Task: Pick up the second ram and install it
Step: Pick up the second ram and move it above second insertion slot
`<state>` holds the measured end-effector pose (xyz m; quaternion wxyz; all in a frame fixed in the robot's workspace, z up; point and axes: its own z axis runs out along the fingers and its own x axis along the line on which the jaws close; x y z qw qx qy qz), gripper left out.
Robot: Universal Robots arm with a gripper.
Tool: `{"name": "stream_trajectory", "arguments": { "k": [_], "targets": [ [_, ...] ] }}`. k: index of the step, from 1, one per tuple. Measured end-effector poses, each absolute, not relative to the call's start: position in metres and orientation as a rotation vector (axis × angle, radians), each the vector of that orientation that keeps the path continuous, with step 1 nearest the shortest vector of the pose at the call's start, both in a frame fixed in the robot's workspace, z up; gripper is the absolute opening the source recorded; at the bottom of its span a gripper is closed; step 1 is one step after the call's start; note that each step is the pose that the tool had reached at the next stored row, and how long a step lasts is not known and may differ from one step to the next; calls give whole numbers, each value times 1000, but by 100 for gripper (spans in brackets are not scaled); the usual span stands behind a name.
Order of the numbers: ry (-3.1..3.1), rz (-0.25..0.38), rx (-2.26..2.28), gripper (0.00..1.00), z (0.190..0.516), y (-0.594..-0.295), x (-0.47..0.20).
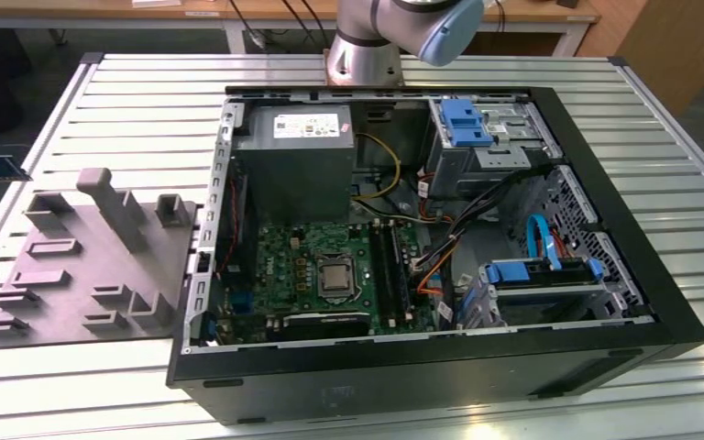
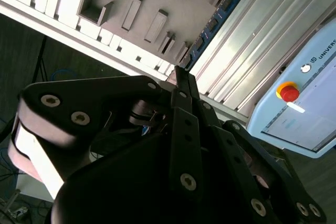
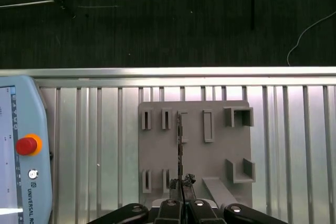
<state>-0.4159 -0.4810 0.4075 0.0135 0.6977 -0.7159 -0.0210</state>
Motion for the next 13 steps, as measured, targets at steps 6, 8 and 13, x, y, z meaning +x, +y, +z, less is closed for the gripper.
{"name": "stream_trajectory", "arguments": {
  "k": [6,8,13],
  "targets": [
    [-2230,-65,2173,12,408,-481,-409],
    [-2230,-65,2173,12,407,-481,-405],
    [-2230,-65,2173,12,408,-481,-394]
  ]
}}
